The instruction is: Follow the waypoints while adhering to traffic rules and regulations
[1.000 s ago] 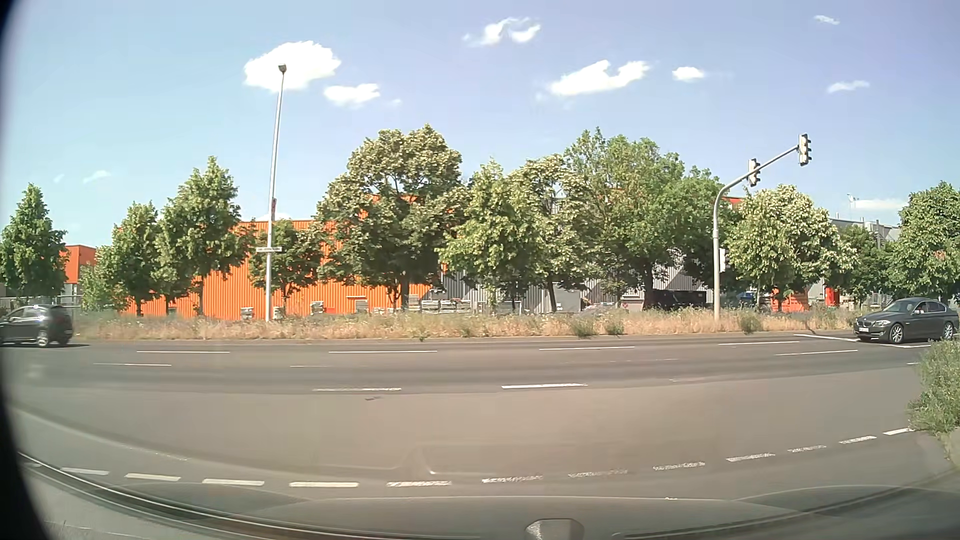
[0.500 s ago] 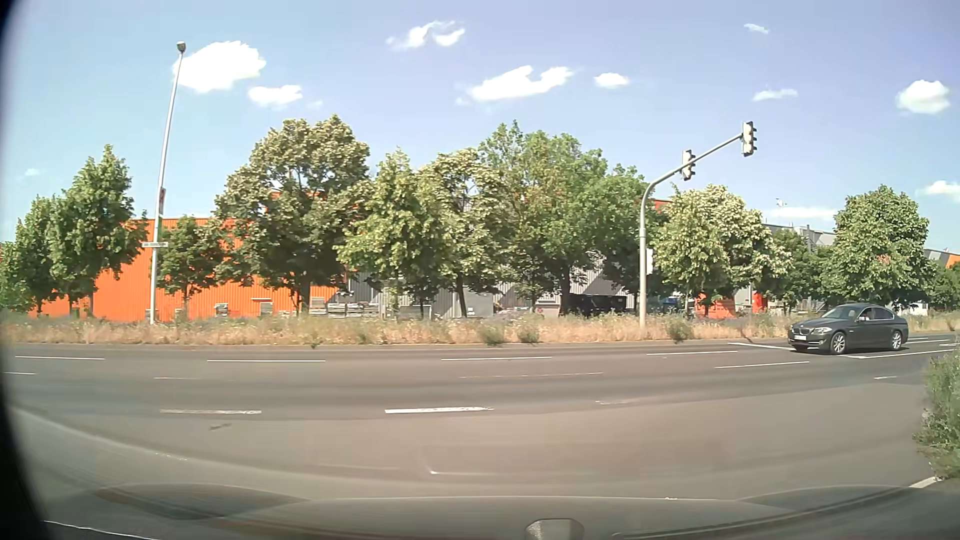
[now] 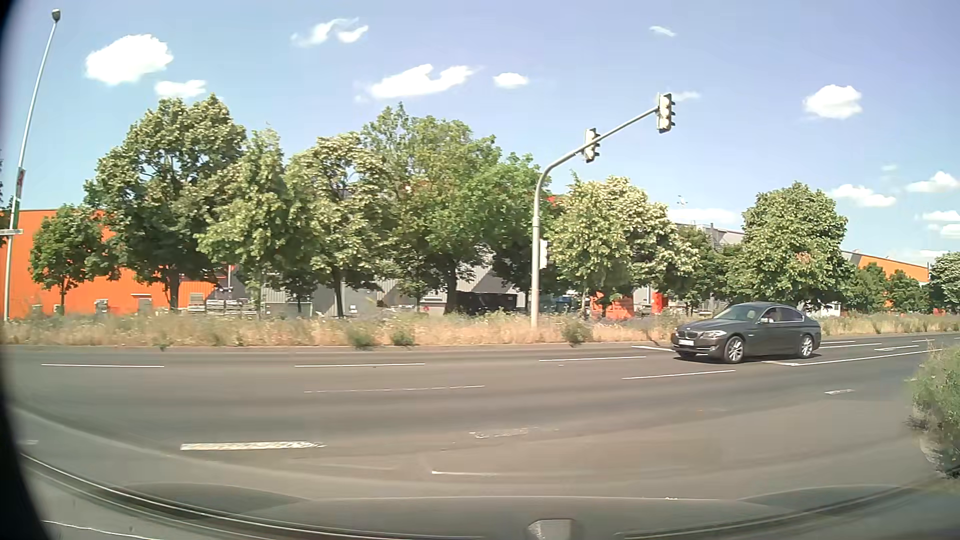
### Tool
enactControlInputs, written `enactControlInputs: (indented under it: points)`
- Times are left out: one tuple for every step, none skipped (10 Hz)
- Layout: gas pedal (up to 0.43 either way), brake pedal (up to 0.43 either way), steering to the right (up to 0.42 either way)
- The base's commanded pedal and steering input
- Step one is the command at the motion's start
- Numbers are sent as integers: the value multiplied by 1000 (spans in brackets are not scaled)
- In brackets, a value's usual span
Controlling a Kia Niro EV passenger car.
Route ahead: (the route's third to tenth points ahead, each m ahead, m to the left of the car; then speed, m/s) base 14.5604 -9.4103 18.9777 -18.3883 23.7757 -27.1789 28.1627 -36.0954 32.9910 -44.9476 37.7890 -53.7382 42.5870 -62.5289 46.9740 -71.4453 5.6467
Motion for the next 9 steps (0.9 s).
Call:
enactControlInputs:
  points:
    - [280,30,321]
    - [268,30,320]
    - [260,30,317]
    - [240,30,316]
    - [228,30,315]
    - [228,30,314]
    - [228,30,309]
    - [228,30,303]
    - [228,30,295]
